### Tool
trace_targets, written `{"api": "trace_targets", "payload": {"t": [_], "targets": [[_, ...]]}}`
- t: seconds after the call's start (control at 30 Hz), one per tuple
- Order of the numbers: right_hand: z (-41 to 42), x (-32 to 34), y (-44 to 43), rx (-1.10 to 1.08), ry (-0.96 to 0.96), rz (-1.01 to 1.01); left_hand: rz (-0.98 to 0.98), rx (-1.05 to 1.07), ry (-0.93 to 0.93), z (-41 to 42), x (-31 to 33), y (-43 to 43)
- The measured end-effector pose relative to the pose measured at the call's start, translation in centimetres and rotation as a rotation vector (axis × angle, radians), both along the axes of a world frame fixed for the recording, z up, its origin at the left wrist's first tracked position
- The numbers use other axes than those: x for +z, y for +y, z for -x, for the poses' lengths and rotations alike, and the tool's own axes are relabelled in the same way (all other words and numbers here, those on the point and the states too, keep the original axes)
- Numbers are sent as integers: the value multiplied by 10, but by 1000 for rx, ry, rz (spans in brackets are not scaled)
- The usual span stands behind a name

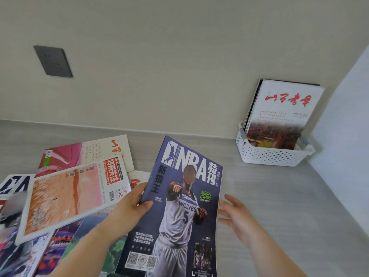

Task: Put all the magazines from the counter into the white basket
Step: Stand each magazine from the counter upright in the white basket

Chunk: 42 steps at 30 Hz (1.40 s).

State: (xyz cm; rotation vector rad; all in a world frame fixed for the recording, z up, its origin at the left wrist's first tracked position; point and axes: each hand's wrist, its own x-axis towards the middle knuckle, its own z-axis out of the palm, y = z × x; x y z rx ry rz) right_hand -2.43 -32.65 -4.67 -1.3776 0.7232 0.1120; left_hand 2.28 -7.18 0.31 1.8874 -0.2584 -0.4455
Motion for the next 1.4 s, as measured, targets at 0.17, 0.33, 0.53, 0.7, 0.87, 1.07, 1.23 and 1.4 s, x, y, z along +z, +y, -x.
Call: {"api": "trace_targets", "payload": {"t": [0.17, 0.33, 0.53, 0.7, 0.87, 1.07, 1.23, 1.4], "targets": [[1, 23, -41, 141, -49, 65, 33, -21, -57, -6, 16, -38], [-5, 64, -96, 115, -134, 150, -37, -72, -207, -24, 46, -91], [-28, 120, -170, 41, -265, 363, -27, -10, -307, -66, 76, -169], [-55, 156, -234, -81, -387, 497, -33, 67, -410, -107, 103, -237], [-84, 184, -287, -230, -538, 558, -43, 71, -508, -142, 128, -300], [-109, 187, -328, -311, -629, 588, -65, 120, -488, -170, 129, -352], [-120, 162, -351, -298, -573, 580, -138, 79, -425, -176, 102, -374], [-126, 128, -366, -277, -483, 535, -223, 68, -362, -177, 75, -382]]}}
